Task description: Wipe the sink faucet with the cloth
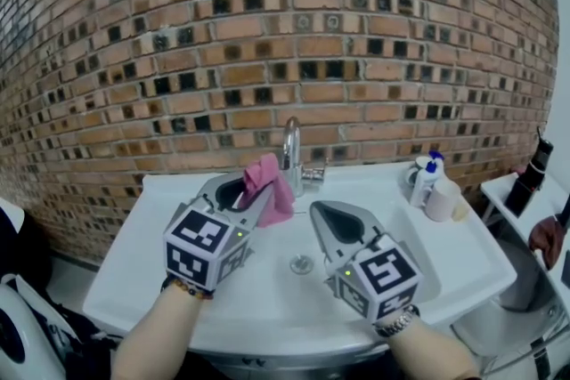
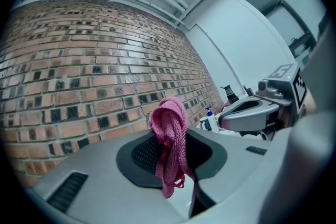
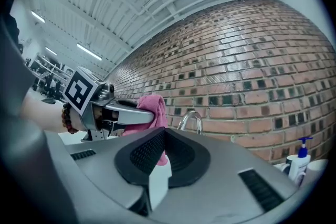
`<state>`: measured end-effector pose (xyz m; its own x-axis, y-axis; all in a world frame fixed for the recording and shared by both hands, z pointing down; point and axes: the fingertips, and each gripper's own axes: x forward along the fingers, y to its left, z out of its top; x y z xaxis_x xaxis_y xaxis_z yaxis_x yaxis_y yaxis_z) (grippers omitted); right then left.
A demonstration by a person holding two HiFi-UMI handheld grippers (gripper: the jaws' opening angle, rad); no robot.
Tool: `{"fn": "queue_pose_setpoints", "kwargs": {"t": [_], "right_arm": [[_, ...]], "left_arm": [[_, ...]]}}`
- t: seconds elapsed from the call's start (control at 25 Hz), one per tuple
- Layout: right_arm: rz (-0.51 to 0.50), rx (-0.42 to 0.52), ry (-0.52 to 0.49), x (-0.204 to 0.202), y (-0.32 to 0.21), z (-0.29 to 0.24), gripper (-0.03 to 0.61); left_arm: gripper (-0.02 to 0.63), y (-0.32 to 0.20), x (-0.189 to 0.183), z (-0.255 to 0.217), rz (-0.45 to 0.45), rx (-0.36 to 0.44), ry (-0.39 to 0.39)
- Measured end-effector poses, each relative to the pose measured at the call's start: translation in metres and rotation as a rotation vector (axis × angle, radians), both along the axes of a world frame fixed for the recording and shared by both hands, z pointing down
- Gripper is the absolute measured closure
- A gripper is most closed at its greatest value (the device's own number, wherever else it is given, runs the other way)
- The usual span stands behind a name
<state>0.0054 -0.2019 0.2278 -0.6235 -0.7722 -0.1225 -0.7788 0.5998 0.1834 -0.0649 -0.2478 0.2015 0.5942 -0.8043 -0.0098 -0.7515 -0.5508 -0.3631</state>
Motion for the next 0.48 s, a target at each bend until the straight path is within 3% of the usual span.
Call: {"fn": "queue_pose_setpoints", "kwargs": {"t": [0.48], "right_arm": [[0.014, 0.039, 0.000, 0.011, -0.031, -0.021, 0.568]], "left_arm": [[0.508, -0.047, 0.011, -0.009, -0.019, 0.017, -0.077]]}}
